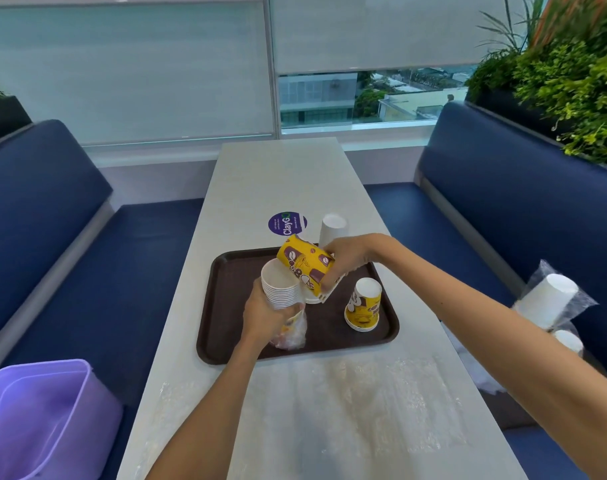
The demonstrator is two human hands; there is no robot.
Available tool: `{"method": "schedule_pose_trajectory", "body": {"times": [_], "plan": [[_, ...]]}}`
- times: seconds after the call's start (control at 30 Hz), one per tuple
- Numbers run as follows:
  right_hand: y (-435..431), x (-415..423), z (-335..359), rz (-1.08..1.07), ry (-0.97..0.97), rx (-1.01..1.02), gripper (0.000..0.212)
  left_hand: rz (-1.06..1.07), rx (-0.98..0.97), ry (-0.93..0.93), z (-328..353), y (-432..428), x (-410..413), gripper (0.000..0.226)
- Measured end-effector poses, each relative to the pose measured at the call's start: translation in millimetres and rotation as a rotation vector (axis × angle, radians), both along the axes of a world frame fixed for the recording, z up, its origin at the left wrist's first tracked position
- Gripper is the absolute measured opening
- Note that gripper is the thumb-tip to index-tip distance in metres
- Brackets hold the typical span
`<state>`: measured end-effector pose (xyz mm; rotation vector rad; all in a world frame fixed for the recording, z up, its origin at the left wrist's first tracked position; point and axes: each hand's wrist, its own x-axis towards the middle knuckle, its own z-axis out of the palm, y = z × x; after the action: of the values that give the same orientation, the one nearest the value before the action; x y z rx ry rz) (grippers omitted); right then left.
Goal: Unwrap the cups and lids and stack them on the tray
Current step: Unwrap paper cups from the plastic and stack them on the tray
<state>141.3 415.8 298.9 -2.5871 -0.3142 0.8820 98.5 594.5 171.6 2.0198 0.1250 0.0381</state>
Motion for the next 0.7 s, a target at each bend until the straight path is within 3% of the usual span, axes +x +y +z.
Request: {"method": "schedule_pose_trajectory", "body": {"times": [0.1,0.2,0.27,0.37,0.7], "plan": [[-23.3,-10.6,-14.6,-0.161,-0.022,0.326,0.038,0.01,0.023,-0.001,-0.6,0.6,0.4,0.086],[-50.1,-18.6,-46.1,-0.484,-0.267,0.597,0.058,0.004,0.048,0.015,-0.4,-0.7,1.3,0.089],[-60.9,-23.8,-72.5,-0.692,-0.414,0.586,0.075,0.006,0.063,0.023,-1.5,-0.9,2.1,0.091],[-67.6,-32.7,-105.5,-0.862,-0.437,0.55,0.084,0.009,0.078,0.031,-3.7,-0.6,4.0,0.093],[-73.5,-36.3,-147.5,-0.849,-0.313,0.437,0.088,0.02,0.071,0.025,-5.7,0.1,5.0,0.089]]}}
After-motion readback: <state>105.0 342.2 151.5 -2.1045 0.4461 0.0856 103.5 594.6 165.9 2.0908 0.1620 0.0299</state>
